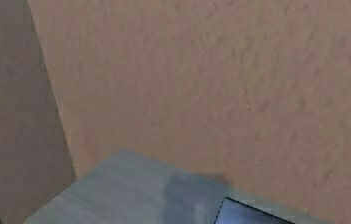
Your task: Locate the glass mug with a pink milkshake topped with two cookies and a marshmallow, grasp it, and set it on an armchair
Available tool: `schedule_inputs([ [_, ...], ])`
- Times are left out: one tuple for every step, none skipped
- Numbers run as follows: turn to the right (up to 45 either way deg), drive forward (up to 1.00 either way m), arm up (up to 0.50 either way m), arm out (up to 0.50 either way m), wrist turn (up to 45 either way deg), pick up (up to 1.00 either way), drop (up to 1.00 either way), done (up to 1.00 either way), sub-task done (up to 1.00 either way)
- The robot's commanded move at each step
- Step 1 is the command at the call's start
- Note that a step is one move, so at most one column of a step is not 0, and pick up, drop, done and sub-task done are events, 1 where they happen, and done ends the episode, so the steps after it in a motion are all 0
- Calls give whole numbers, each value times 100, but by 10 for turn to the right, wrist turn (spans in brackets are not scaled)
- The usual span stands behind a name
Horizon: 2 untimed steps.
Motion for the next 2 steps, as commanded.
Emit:
schedule_inputs([
  [-450,0,0,0,0,0,0,0,0],
  [-330,0,0,0,0,0,0,0,0],
])
